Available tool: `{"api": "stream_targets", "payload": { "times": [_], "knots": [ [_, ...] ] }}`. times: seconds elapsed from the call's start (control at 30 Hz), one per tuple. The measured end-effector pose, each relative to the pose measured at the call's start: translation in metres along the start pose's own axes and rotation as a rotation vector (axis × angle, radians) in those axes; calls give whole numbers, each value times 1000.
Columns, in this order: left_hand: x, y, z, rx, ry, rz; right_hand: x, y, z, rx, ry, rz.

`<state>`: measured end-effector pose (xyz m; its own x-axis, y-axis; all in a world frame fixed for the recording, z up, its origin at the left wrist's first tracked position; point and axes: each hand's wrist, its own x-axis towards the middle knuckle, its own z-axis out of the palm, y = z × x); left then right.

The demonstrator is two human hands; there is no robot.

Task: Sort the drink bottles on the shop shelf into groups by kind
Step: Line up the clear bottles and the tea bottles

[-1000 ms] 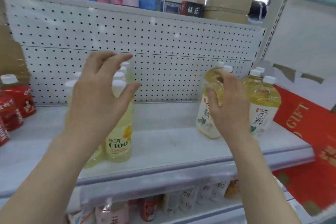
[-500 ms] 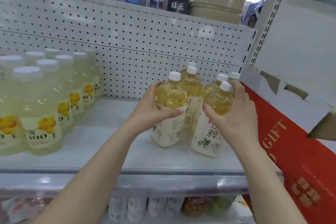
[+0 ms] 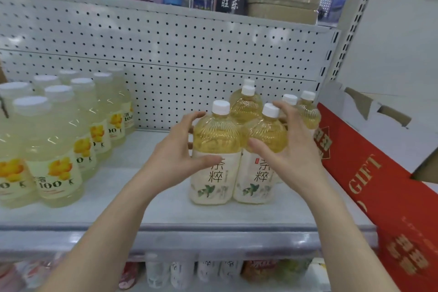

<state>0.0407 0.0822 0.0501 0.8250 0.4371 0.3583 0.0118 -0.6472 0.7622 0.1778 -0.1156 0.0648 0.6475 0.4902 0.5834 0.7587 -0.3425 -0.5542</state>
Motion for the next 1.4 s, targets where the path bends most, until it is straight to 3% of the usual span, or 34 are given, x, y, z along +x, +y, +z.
{"api": "stream_targets", "payload": {
  "times": [0.17,0.27,0.4,0.57,0.77,1.0,1.13,1.33,1.4],
  "knots": [
    [1,3,7,3,-36,29,-1,4,-13,-6,-43,14],
    [13,7,-8,-151,-118,-16,7,6,-29,41,-122,49],
    [68,15,-28,-163,-28,-9,47,21,-52,-38,162,99],
    [140,39,4,-7,-308,46,102,34,-41,-286,-79,234],
    [155,36,19,67,-254,100,121,29,-32,-435,-128,143],
    [123,18,-17,30,-220,88,120,13,-22,-128,-296,56],
    [108,17,-22,2,-212,88,122,11,-24,-105,-368,18],
    [107,15,-20,4,-180,97,127,16,-26,-46,-398,25],
    [112,16,-25,-25,-224,60,128,23,-30,55,-254,42]
  ]
}}
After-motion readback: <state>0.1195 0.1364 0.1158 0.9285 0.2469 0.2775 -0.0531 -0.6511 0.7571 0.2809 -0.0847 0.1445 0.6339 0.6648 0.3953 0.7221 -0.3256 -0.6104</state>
